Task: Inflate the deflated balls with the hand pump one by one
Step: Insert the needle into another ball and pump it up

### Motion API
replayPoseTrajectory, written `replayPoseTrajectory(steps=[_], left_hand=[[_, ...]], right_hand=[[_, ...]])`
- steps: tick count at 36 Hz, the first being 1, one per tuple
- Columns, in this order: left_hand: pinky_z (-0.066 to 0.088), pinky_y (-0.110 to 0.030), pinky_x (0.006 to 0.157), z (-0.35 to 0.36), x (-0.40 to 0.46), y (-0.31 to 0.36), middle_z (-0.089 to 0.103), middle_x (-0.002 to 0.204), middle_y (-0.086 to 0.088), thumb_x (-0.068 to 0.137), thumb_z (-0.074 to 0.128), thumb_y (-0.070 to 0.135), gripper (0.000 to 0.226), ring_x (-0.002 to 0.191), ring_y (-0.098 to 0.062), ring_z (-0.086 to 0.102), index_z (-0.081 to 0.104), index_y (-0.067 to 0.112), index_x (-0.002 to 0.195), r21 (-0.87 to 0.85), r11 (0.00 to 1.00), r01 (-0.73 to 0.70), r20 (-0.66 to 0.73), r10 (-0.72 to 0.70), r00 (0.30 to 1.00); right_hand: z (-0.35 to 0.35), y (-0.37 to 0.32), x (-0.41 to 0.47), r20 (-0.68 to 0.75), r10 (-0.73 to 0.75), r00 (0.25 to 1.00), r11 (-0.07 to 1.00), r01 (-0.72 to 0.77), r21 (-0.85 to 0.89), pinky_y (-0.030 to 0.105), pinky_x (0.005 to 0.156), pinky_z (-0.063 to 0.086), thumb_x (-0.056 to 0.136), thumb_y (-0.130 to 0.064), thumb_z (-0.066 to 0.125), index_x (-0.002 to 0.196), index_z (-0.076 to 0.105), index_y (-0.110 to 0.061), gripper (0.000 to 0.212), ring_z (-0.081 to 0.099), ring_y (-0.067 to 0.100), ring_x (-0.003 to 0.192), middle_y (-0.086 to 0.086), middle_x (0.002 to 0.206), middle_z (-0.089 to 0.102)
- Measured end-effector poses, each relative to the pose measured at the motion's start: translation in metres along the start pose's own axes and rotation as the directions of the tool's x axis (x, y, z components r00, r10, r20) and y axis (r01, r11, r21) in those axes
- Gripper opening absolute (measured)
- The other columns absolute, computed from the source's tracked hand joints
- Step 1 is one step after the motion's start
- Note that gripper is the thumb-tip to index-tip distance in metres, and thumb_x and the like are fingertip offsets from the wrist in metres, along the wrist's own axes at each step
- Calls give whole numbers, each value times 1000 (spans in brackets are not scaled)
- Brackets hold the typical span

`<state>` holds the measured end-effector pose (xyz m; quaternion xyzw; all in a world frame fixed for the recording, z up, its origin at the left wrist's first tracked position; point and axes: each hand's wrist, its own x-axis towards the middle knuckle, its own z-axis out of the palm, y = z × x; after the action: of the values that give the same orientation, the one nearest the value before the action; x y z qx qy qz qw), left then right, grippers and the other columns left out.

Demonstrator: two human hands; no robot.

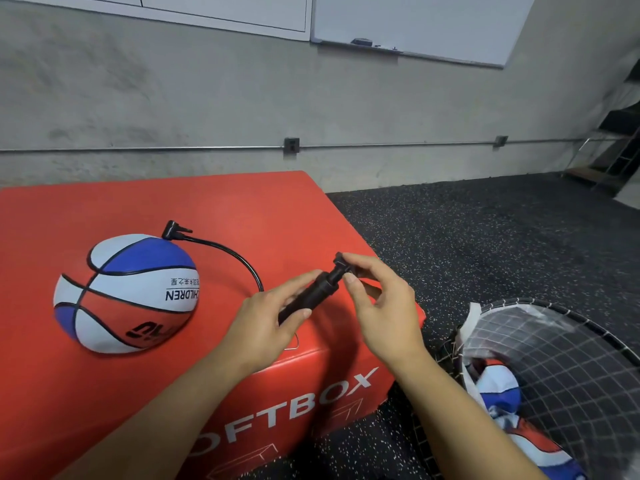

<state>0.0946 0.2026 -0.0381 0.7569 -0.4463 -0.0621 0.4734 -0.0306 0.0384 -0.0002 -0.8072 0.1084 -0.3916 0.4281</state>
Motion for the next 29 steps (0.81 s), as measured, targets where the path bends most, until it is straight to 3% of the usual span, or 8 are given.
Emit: replayPoseTrajectory(steps=[3,7,11,16,19,22,26,29], left_hand=[[52,-39,110,1,0,2,70,129,25,97,66,24,65,124,-1,65,45,60,147,27,1000,-15,15,14,1000],[56,-35,104,4,1,2,74,121,18,100,67,19,69,101,-12,77,43,63,146,73,997,-24,41,21,999],[54,-27,99,5,-1,8,65,130,34,98,70,20,67,107,1,71,45,57,149,160,984,-72,37,66,997],[44,-8,86,7,-1,9,62,135,36,98,70,25,66,95,21,59,45,57,149,224,971,-86,35,80,996],[48,-15,92,8,-2,9,63,132,35,98,70,25,66,103,17,61,44,58,149,209,976,-68,22,64,998],[54,-26,95,7,-2,9,67,129,32,98,70,23,68,110,8,66,43,59,149,188,981,-48,9,47,999],[57,-31,98,6,-3,6,72,122,22,98,69,21,70,99,-10,76,42,65,146,125,992,-15,8,14,1000],[57,-31,100,5,-3,4,72,121,23,98,68,18,71,96,-11,77,44,65,145,81,997,6,2,-6,1000]], right_hand=[[-10,-3,4,-40,15,999,999,-13,37,26,102,53,101,-4,65,124,73,-18,28,69,7,114,-12,119,75],[-36,-5,19,-154,13,988,997,-2,71,27,101,53,101,-4,64,120,72,-24,29,70,7,112,-12,117,75],[-68,-3,29,-258,47,965,995,-23,97,34,102,56,102,-4,63,121,72,-24,29,71,8,110,-8,116,76],[-82,4,27,-297,88,951,992,-55,115,47,104,56,103,-5,62,121,73,-25,28,73,17,109,-1,115,77],[-76,2,26,-290,73,954,994,-47,98,44,103,56,103,-7,63,123,73,-22,27,72,16,109,-2,115,76],[-65,-3,24,-252,38,967,998,-22,65,29,100,56,102,-5,63,124,73,-16,26,71,6,109,-7,117,75],[-47,-5,22,-189,-1,982,999,10,43,26,101,53,102,-4,63,124,73,-13,26,70,5,111,-10,118,75],[-34,-9,19,-152,-25,988,999,32,43,16,97,50,101,0,63,123,73,-12,26,69,-1,111,-12,118,74]])
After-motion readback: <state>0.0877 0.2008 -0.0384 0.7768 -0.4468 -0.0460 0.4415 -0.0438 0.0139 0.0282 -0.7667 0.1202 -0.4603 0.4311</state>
